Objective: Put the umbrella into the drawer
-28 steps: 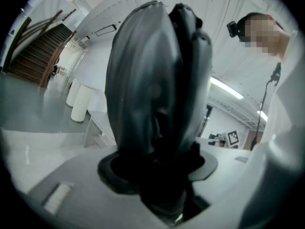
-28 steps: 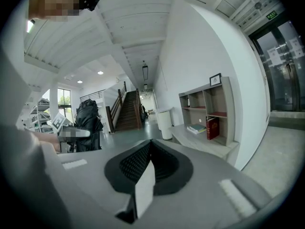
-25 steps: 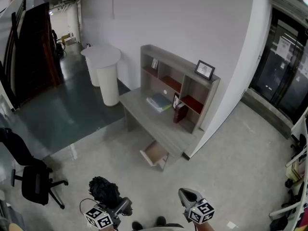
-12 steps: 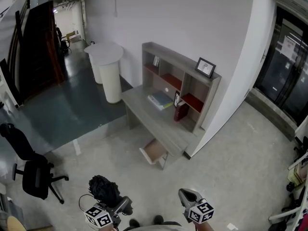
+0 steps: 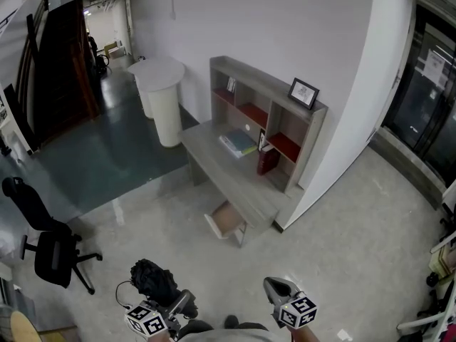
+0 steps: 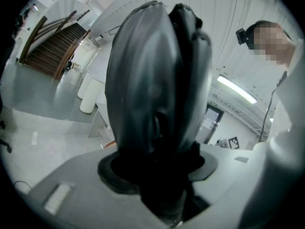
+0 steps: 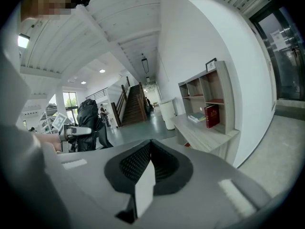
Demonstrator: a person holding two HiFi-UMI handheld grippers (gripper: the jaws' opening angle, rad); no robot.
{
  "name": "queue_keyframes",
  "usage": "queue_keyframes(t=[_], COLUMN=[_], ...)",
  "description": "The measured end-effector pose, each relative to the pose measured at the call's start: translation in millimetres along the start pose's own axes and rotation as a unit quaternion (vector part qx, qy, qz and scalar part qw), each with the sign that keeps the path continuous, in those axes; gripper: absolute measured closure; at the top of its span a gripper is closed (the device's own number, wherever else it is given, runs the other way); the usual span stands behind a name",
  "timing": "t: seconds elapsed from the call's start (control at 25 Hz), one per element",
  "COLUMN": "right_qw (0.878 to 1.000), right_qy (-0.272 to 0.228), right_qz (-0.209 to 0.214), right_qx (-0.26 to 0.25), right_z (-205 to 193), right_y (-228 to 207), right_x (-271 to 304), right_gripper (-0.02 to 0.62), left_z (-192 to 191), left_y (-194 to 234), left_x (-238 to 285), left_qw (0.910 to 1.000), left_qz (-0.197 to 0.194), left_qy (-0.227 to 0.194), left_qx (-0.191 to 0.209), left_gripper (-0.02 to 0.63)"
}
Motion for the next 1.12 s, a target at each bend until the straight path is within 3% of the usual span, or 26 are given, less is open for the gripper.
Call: queue_keyframes(t=[0.52, 1.12], right_qw=[1.000, 0.999], right_qy=[0.011, 0.018], right_qz=[0.010, -0.021], right_qx=[0.008, 0.034], right_z=[-5, 31], right_y=[-20, -39], right_x=[14, 72], right_gripper=[0.600, 0.600], left_z=[1, 47], left_y=[5, 73], left_x=[24, 66], left_qw=[0.9999, 0.9990], left_qz=[0.003, -0.029], left_qy=[0.002, 0.030], left_qx=[-0.011, -0.013], left_gripper=[0.368, 0.368])
Point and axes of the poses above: the fingertips, and each gripper's own axes: x forward along the fingers, y to its left, z out of its top, the point moved 8 cm from there along -x, backward along the fingers, and after that the axes turned 13 degrees about y, right-handed, at the moved point
